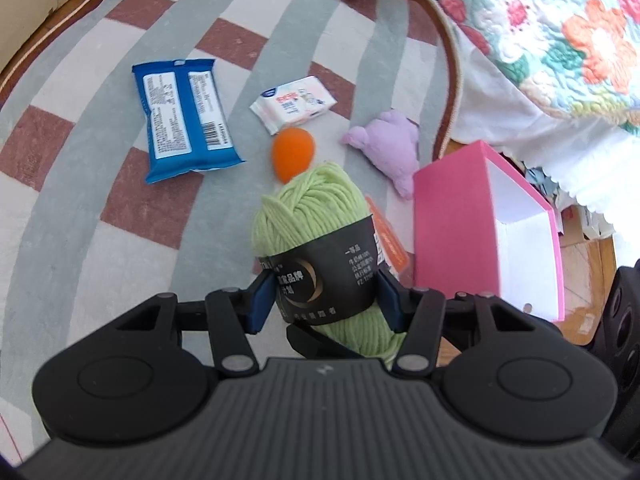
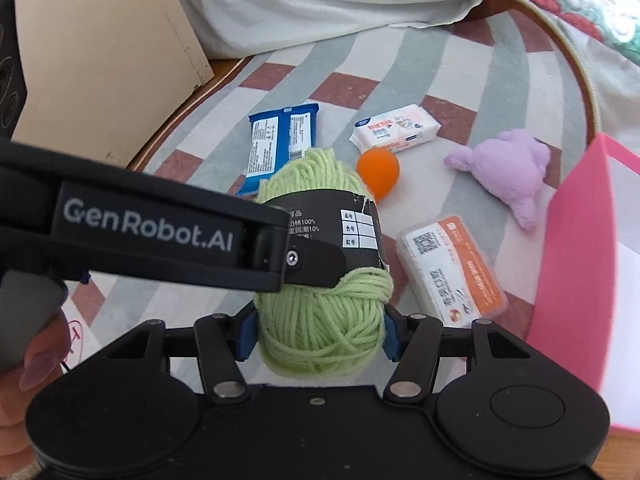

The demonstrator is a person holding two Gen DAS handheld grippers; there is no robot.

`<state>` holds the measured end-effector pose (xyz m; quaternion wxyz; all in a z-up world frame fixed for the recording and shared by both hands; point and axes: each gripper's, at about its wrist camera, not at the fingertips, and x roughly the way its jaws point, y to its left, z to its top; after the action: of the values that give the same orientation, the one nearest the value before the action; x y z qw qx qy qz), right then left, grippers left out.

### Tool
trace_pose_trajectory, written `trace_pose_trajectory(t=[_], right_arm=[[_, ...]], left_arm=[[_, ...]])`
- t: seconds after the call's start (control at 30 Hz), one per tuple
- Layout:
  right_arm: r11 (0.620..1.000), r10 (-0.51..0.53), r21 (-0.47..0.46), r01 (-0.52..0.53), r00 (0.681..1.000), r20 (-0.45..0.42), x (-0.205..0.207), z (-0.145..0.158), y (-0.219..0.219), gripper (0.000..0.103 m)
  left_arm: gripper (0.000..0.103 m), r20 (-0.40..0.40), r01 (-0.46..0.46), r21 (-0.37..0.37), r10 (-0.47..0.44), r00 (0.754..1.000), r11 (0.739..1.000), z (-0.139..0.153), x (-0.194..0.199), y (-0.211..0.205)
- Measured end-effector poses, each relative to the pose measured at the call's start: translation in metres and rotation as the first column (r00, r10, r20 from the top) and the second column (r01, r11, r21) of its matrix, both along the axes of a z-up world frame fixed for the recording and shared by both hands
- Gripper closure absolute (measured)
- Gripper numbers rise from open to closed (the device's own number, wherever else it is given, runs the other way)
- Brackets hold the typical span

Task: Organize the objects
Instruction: 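Carry the yarn skein with the left tool into the pink box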

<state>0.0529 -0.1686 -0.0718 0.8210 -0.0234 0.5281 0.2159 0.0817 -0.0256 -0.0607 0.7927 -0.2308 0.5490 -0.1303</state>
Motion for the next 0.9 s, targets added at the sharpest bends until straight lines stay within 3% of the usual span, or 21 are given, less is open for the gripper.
trace_pose_trajectory(t=[0.33, 0.53, 0.9], right_arm=[[0.998, -0.056, 0.018, 0.055, 0.998, 0.041, -0.021, 0.049, -0.035, 0.040], [0.996, -0.086, 0.019, 0.085, 0.994, 0.070, -0.036, 0.076, -0.066, 0.040], [0.985, -0.169, -0.001, 0.170, 0.979, 0.116, -0.055, 0.097, -0.121, 0.040]], left_arm=[[0.051, 0.068, 0.080, 0.027, -0.082, 0.994, 0.996, 0.064, -0.013, -0.041], [0.051, 0.131, 0.158, 0.075, -0.166, 0.977, 0.985, 0.097, -0.029, -0.079], [0.051, 0.158, 0.271, 0.084, -0.281, 0.947, 0.959, 0.122, -0.033, -0.146]])
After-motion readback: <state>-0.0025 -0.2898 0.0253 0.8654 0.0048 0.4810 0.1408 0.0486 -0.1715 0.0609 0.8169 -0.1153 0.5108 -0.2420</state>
